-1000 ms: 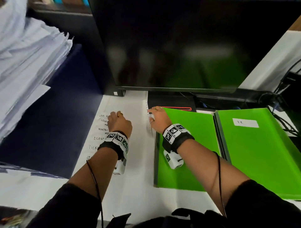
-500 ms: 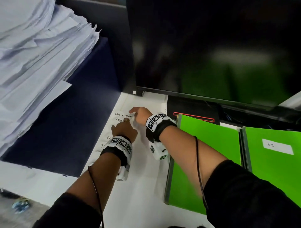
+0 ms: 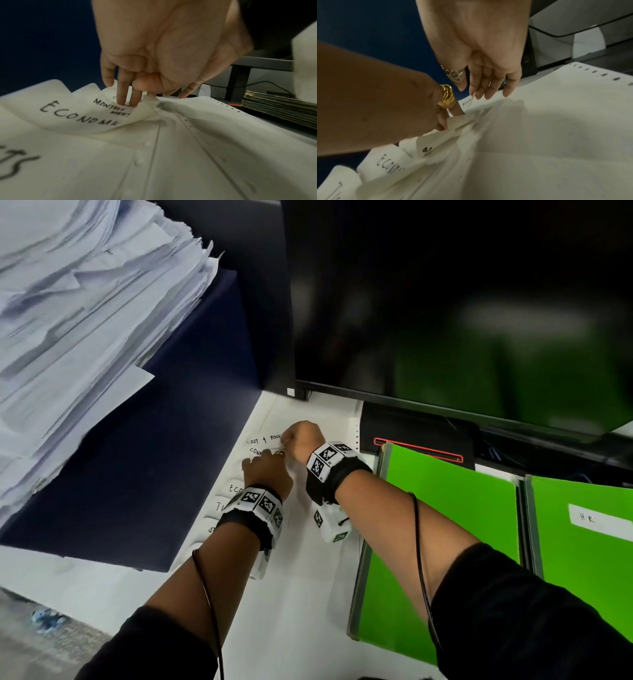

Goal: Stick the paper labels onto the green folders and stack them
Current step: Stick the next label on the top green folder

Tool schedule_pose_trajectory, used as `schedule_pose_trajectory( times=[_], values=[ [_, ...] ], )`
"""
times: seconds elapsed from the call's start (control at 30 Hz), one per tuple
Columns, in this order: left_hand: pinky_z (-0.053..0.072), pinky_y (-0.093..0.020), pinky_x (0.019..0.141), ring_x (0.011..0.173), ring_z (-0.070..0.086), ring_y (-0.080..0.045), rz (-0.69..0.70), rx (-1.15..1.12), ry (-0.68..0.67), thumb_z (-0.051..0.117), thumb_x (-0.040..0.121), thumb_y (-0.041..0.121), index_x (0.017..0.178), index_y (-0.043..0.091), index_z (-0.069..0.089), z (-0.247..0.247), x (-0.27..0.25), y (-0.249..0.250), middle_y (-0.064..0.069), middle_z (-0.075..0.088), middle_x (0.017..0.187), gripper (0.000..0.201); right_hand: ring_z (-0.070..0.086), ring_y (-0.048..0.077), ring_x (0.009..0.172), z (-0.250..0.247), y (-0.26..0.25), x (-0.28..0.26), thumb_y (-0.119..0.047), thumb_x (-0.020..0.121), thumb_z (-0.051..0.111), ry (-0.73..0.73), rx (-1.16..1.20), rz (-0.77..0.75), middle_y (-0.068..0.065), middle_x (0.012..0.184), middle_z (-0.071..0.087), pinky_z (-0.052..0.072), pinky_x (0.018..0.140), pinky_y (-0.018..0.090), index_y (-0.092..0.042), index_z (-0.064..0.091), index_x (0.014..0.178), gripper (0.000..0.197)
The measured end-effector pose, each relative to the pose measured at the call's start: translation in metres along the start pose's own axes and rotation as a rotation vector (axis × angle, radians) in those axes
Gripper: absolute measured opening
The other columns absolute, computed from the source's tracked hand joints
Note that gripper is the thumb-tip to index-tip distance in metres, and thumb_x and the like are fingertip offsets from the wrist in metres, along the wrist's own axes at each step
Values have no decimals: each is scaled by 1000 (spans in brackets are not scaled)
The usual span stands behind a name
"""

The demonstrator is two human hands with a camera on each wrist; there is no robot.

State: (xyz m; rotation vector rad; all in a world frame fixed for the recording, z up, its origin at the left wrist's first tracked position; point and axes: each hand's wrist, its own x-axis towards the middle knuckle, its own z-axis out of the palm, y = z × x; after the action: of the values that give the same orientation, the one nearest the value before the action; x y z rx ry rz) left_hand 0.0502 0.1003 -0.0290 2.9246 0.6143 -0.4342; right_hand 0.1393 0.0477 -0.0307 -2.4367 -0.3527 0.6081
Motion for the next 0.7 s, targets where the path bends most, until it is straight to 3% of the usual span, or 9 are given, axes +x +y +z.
schedule_pose_trajectory(
  times=[0.1, 0.17, 0.23, 0.3, 0.37, 0.43, 0.53, 0.6, 0.7],
  values=[
    [31, -38, 100, 108, 56, -26, -24, -14, 12, 45, 82, 13, 114, 16, 56, -5, 1, 3, -5, 59, 115, 34, 65, 26, 94, -6, 8, -4, -3, 82, 57, 145, 125, 4, 10, 102, 70, 53, 87, 33, -8, 75, 90, 20],
    [30, -41, 102, 111, 53, -26, -48, -30, 15, 43, 84, 16, 114, 16, 56, -7, 3, 5, -5, 59, 117, 33, 62, 23, 94, -10, 15, -9, 0, 83, 57, 247, 180, 5, 11, 105, 67, 51, 85, 25, -7, 72, 94, 20],
    [27, -46, 105, 115, 50, -27, -72, -36, 3, 42, 88, 28, 119, 15, 55, -9, 4, 7, -6, 57, 122, 35, 59, 21, 87, -15, 24, -16, 4, 83, 55, 333, 262, -18, 15, 104, 63, 47, 76, 15, -4, 67, 97, 21],
    [24, -50, 107, 117, 49, -28, -83, -1, -26, 40, 90, 47, 123, 13, 53, -12, 5, 9, -7, 54, 125, 49, 54, 18, 79, -22, 31, -22, 8, 82, 55, 396, 339, -11, 12, 92, 59, 41, 62, 2, -3, 63, 99, 22],
    [26, -51, 105, 119, 47, -29, -85, 19, -7, 38, 83, 68, 125, 12, 51, -18, 2, 13, -8, 53, 126, 72, 54, 17, 78, -34, 38, -29, 6, 82, 59, 459, 376, 6, 2, 75, 52, 41, 62, 7, -3, 60, 102, 23],
    [30, -48, 101, 119, 47, -30, -86, -57, 83, 37, 77, 78, 123, 12, 51, -26, -1, 21, -9, 53, 125, 82, 56, 20, 81, -47, 47, -35, 3, 81, 61, 507, 400, 23, -5, 65, 47, 47, 77, 23, -4, 58, 105, 25],
    [32, -42, 98, 115, 51, -25, -43, -306, 187, 41, 89, 61, 119, 18, 56, -34, 0, 35, -4, 55, 122, 55, 61, 22, 84, -66, 64, -49, 2, 80, 64, 562, 456, 54, -7, 66, 52, 51, 84, 36, -7, 54, 108, 32],
    [32, -38, 93, 105, 57, -24, 10, -395, 221, 40, 96, 42, 109, 20, 61, -40, 1, 47, -3, 61, 114, 33, 64, 22, 83, -79, 76, -62, 3, 80, 64, 582, 521, 80, -4, 72, 58, 52, 82, 33, -7, 53, 112, 35],
    [34, -38, 93, 99, 60, -24, 86, -421, 253, 36, 98, 34, 105, 17, 61, -47, -3, 72, -2, 64, 108, 30, 62, 18, 80, -96, 98, -81, 5, 81, 63, 600, 574, 109, 10, 84, 65, 51, 78, 27, -6, 54, 113, 35]
  ],
)
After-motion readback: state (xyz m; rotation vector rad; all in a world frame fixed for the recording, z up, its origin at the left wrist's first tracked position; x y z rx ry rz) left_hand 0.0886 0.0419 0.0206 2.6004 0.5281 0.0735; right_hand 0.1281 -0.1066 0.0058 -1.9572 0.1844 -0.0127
